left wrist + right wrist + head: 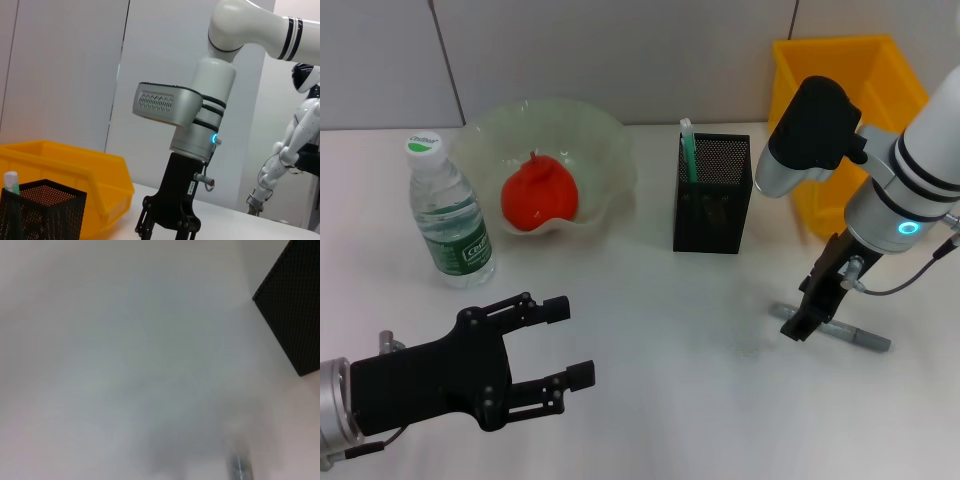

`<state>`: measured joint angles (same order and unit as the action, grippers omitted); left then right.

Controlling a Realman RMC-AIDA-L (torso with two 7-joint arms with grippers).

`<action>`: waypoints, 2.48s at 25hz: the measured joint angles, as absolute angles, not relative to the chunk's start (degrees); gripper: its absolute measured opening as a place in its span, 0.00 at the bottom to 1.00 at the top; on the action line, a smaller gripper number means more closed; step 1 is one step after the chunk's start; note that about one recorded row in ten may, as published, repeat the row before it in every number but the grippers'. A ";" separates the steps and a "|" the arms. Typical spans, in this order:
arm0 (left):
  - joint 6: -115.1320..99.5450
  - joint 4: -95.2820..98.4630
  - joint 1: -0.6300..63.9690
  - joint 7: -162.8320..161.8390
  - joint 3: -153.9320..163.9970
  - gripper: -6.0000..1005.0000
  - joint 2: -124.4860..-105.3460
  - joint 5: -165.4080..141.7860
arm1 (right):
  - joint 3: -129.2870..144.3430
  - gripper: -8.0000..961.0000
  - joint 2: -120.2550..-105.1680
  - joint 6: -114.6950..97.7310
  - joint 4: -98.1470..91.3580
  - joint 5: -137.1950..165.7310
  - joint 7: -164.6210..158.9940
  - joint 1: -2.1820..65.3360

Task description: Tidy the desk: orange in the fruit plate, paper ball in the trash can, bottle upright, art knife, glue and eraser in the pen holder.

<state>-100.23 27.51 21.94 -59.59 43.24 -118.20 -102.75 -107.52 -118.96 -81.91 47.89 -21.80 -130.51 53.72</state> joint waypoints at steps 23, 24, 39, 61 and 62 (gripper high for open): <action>-100.29 27.66 21.47 -59.11 43.24 0.79 -118.12 -102.43 | -107.14 0.36 -119.00 -76.08 43.37 -21.97 -129.91 53.69; -100.31 27.66 21.48 -59.11 43.24 0.79 -118.12 -102.42 | -107.13 0.35 -119.00 -76.07 43.35 -22.06 -129.91 53.65; -100.46 27.71 21.44 -58.97 43.24 0.79 -118.12 -102.27 | -107.05 0.28 -119.00 -75.90 43.20 -22.08 -129.81 53.37; -101.04 27.77 21.27 -58.97 43.24 0.79 -118.19 -102.31 | -107.39 0.18 -119.00 -76.15 43.18 -22.86 -129.88 53.24; -101.05 27.81 21.26 -58.97 43.24 0.79 -118.17 -102.31 | -107.69 0.18 -118.99 -76.76 45.79 -25.08 -129.87 52.30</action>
<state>-101.05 27.81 21.26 -58.97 43.24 -118.17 -102.31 -107.69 -118.99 -76.76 45.79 -25.08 -129.87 52.30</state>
